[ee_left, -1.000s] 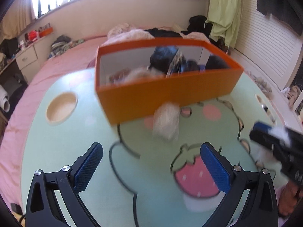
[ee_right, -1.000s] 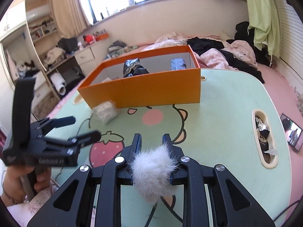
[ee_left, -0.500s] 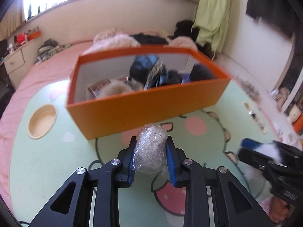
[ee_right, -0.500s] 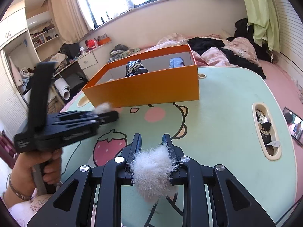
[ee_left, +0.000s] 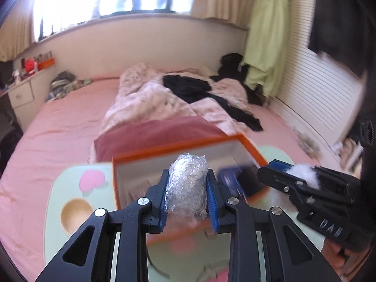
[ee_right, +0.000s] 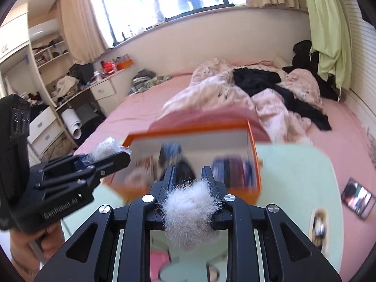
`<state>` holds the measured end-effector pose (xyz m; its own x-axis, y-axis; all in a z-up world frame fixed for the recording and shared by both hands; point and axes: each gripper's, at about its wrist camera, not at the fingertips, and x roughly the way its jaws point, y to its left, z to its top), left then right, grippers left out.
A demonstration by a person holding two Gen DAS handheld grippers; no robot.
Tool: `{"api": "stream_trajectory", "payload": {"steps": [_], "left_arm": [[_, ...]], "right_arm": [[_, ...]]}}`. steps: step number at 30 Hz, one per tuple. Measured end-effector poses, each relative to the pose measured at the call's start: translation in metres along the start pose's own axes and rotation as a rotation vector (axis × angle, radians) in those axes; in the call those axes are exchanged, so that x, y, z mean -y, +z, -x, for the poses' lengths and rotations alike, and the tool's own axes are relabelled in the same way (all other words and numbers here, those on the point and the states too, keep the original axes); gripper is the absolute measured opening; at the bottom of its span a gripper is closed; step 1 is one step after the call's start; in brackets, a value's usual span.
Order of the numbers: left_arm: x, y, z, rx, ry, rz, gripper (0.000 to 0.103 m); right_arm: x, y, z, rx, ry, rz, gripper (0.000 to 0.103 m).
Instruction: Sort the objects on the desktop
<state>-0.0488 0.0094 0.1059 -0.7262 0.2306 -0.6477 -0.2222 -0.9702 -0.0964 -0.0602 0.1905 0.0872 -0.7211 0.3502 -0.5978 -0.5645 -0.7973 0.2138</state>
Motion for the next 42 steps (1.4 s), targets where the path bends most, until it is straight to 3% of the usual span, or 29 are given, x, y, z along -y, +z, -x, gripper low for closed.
{"api": "stream_trajectory", "payload": {"steps": [2,4,7,9,12,14,17,20,25,26,27,29,30,31,32,42], "left_arm": [[-0.003,0.005,-0.019,-0.049,0.068,0.014,0.060],[-0.007,-0.001,-0.029,-0.057,0.163,0.024,0.066],[-0.014,-0.018,-0.032,-0.065,0.123,0.051,0.076],[-0.018,-0.028,-0.026,-0.057,0.088,0.070,0.081],[-0.014,-0.039,-0.010,-0.023,0.099,0.065,0.085],[-0.011,-0.052,0.004,-0.001,0.105,0.072,0.096],[-0.007,-0.079,0.021,-0.023,0.094,0.092,0.097],[0.000,-0.104,0.026,-0.075,0.114,0.071,0.097],[0.000,-0.139,0.006,-0.178,0.135,0.084,0.098],[-0.001,-0.144,-0.002,-0.204,0.165,0.081,0.102],[0.000,-0.147,-0.005,-0.214,0.203,0.067,0.102],[0.002,-0.149,-0.006,-0.214,0.210,0.058,0.103],[0.003,-0.149,-0.007,-0.216,0.208,0.055,0.103],[0.002,-0.148,-0.007,-0.219,0.205,0.056,0.103],[0.002,-0.148,-0.007,-0.219,0.203,0.053,0.103],[0.002,-0.147,-0.007,-0.216,0.185,0.032,0.103]], "right_arm": [[-0.004,0.014,-0.020,-0.012,-0.079,0.029,0.028],[-0.002,0.016,-0.036,-0.040,-0.094,0.014,0.044],[0.010,0.010,-0.050,-0.085,-0.096,-0.048,0.060],[0.017,0.002,-0.046,-0.088,-0.094,-0.070,0.064],[0.014,-0.007,-0.029,-0.050,-0.102,-0.052,0.067],[0.008,-0.016,-0.013,-0.028,-0.107,-0.025,0.070],[-0.002,-0.041,0.010,-0.026,-0.117,0.007,0.078],[-0.010,-0.071,0.020,-0.054,-0.138,0.062,0.080],[-0.009,-0.102,0.015,-0.124,-0.196,0.077,0.080],[-0.007,-0.107,0.011,-0.138,-0.211,0.070,0.080],[-0.005,-0.111,0.008,-0.153,-0.221,0.063,0.080],[0.001,-0.119,-0.002,-0.207,-0.234,0.047,0.080],[0.004,-0.122,-0.007,-0.232,-0.249,0.044,0.085],[0.005,-0.125,-0.009,-0.236,-0.273,0.052,0.100],[0.008,-0.126,-0.011,-0.236,-0.276,0.047,0.103],[0.020,-0.125,-0.010,-0.229,-0.273,0.039,0.103]]}}
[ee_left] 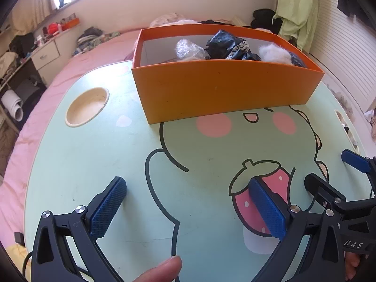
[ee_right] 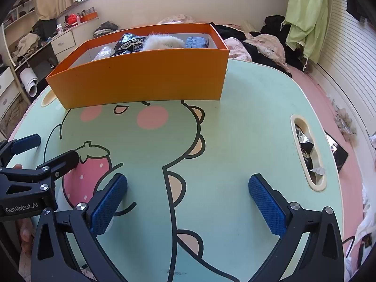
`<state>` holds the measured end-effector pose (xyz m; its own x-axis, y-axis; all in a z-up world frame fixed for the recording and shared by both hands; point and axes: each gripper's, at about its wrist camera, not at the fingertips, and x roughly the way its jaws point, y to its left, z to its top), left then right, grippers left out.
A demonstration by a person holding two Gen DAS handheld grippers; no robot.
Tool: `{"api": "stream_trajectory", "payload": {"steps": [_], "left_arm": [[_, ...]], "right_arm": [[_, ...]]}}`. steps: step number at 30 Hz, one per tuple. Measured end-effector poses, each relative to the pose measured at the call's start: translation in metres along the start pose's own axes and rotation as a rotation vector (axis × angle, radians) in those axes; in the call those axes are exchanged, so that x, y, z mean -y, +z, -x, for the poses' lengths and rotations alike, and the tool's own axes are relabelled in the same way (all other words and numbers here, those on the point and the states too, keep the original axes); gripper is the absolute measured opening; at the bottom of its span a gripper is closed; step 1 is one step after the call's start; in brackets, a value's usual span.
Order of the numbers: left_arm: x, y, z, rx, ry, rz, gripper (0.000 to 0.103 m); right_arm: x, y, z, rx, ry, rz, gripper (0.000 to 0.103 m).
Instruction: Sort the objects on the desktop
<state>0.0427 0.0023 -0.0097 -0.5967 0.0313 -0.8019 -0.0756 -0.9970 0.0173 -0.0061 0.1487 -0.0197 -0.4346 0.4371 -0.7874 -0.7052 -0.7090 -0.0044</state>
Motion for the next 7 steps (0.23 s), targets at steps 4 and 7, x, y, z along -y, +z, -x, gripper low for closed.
{"api": "stream_trajectory", "payload": {"steps": [4,7], "left_arm": [[-0.0003,-0.0002,-0.0003,0.000,0.000,0.000,0.103],[0.0000,0.0012,-0.0017,0.002,-0.001,-0.001,0.103]], "right_arm": [[-0.0012,-0.0003,0.0001,0.000,0.000,0.000,0.103],[-0.0011,-0.0003,0.0001,0.000,0.000,0.000,0.103]]}}
